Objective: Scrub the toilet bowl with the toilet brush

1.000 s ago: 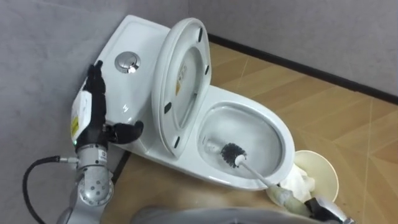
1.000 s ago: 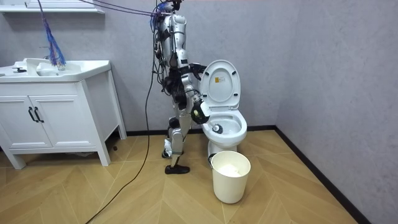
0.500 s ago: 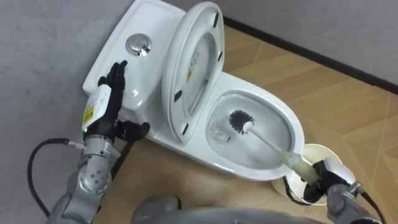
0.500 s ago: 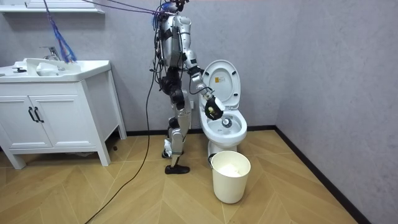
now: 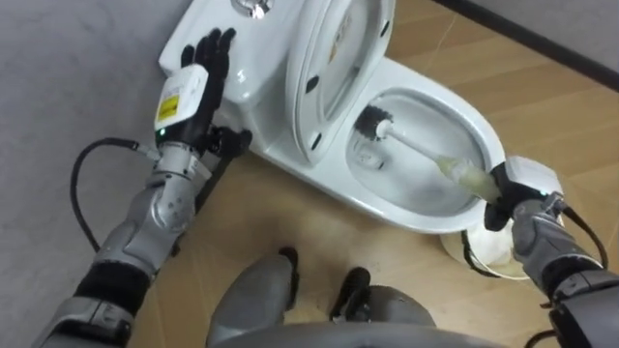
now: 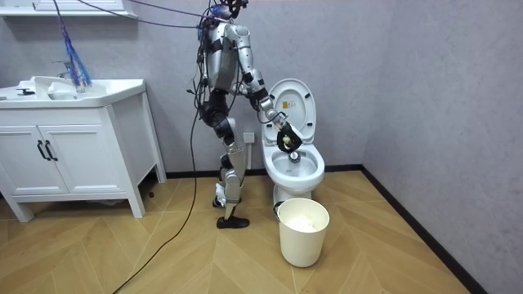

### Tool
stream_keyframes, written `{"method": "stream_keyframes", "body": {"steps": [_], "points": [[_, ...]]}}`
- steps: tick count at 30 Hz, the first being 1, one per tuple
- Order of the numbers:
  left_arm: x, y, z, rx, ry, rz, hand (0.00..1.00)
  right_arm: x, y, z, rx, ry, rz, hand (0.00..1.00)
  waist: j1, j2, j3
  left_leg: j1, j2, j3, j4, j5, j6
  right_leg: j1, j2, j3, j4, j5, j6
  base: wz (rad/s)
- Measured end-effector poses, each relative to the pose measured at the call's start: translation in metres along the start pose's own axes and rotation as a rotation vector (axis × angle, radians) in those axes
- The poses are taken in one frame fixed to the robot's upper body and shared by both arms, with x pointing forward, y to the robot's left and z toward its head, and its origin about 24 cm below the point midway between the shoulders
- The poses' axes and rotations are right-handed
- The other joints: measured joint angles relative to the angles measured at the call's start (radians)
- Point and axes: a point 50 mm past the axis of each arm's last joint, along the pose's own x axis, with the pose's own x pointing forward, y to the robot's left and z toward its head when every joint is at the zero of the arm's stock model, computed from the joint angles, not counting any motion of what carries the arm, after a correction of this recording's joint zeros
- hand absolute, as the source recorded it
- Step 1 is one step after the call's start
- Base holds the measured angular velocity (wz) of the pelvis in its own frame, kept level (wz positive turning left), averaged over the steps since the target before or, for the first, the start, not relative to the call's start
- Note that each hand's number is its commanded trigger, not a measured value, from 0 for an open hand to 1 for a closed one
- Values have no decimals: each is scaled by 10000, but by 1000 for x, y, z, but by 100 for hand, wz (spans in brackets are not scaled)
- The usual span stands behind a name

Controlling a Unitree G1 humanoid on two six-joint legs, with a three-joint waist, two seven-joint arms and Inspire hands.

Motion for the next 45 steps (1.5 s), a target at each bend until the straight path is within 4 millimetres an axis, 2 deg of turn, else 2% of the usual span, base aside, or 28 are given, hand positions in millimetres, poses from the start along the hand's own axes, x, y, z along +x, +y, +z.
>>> {"method": "stream_keyframes", "body": {"steps": [3, 5, 8, 11, 18, 23, 28, 36, 41, 43, 45], "points": [[7, 3, 5, 352, -222, 332, 0, 5, -17, -2, -338, 70, -450, 100, 10, 150, 19, -537, -15, 24, 85, 143, -9, -571, -28, 16, 147, 131, -41, -3], [10, 5, 7, 760, -367, 502, 0, 7, -25, -3, -931, 45, -676, 100, 26, 323, 37, -871, -21, 27, 141, 220, -11, -917, -35, 13, 205, 194, -60, -2], [13, 5, 9, 1377, -514, 621, 0, 7, -23, 2, -1853, -191, -398, 100, 58, 462, 52, -1164, -72, 67, 143, 323, -11, -1310, -170, 23, 577, 147, -100, 3], [13, 4, 11, 1513, -540, 865, 0, 7, -24, -1, -1928, 20, -445, 100, 24, 506, 48, -1396, -179, 44, 147, 376, -31, -1637, -320, 11, 897, -10, -133, 10], [12, 0, 15, 1834, -496, 1341, 0, 10, -32, -3, -1989, 570, -542, 100, 61, 823, -2, -1829, -191, 101, 203, 381, -39, -2167, -368, 55, 1046, -48, -161, -1], [9, -3, 16, 2468, -433, 1502, 0, 9, -29, -8, -1491, 944, -301, 100, 21, 1032, -42, -2034, -194, 112, 212, 383, -37, -2386, -379, 63, 1095, -47, -163, 0], [5, -3, 16, 2667, -167, 1962, 0, 6, -20, -15, -645, 1296, 122, 100, -115, 1096, -65, -2210, -218, 161, 212, 393, -23, -2622, -509, 57, 1217, -94, -170, 0], [1, -7, 14, 2920, 47, 2150, 0, 5, -17, -16, -630, 1283, 145, 100, -203, 1205, -88, -2199, -217, 279, 291, 387, 7, -2651, -506, 86, 1274, -115, -135, 0], [1, -7, 16, 2903, 91, 2195, 0, 10, -31, -6, -322, 1080, -328, 100, -29, 1199, -83, -2387, -202, 607, 441, 361, 47, -3059, -558, 418, 1658, -175, -143, -12], [3, -4, 16, 2768, 67, 2309, 0, 11, -34, -3, 354, 1110, -412, 100, -62, 1104, -42, -2484, -225, 686, 507, 361, 47, -3298, -696, 564, 1964, -281, -153, 0], [6, 2, 15, 2722, 129, 2626, 0, 16, -46, 3, 874, 1047, -680, 100, -69, 1047, -17, -2707, -217, 830, 656, 352, 59, -3587, -724, 635, 2135, -342, -183, -10]]}}
